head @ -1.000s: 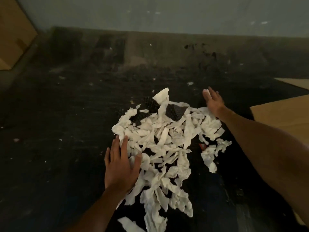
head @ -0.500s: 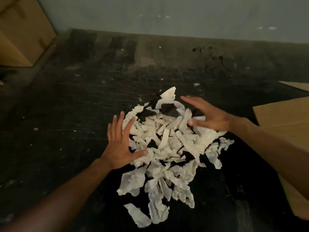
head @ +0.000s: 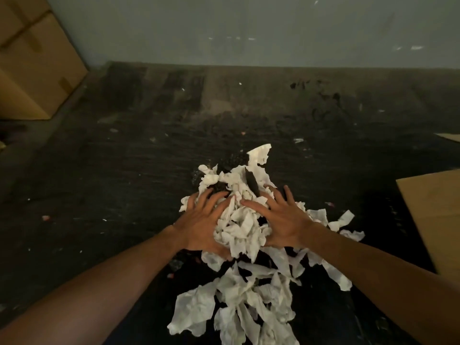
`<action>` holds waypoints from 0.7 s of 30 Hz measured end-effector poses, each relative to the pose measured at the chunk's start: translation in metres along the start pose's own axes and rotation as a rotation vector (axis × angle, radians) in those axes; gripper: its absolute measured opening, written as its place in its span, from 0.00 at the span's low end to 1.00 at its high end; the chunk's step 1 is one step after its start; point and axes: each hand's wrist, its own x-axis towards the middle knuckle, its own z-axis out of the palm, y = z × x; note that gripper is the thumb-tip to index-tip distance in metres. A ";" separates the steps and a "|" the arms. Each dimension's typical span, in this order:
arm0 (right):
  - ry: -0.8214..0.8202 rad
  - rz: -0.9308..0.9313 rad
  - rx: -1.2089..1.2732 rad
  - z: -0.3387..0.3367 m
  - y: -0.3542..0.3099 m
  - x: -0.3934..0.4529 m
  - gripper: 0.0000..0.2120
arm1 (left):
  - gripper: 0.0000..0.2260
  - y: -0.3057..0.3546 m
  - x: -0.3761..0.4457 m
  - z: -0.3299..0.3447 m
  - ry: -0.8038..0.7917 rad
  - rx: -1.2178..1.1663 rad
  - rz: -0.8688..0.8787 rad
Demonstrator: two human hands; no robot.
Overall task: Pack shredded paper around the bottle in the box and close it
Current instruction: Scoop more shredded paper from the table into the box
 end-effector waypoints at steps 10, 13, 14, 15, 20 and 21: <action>0.166 0.047 -0.046 0.010 -0.033 -0.024 0.38 | 0.37 0.036 -0.023 0.016 0.293 0.031 -0.007; 0.170 0.062 -0.050 0.009 -0.046 -0.036 0.36 | 0.37 0.049 -0.030 0.012 0.229 -0.002 -0.093; 0.174 0.070 -0.040 0.008 -0.050 -0.039 0.35 | 0.35 0.052 -0.031 0.010 0.186 -0.015 -0.125; 0.173 0.082 -0.030 0.007 -0.055 -0.041 0.34 | 0.32 0.054 -0.033 0.010 0.136 -0.007 -0.138; 0.028 0.132 -0.018 0.006 -0.074 -0.046 0.25 | 0.18 0.057 -0.038 -0.010 0.042 -0.022 -0.062; -0.013 0.144 -0.005 0.004 -0.076 -0.047 0.24 | 0.17 0.057 -0.039 -0.016 0.028 -0.023 -0.037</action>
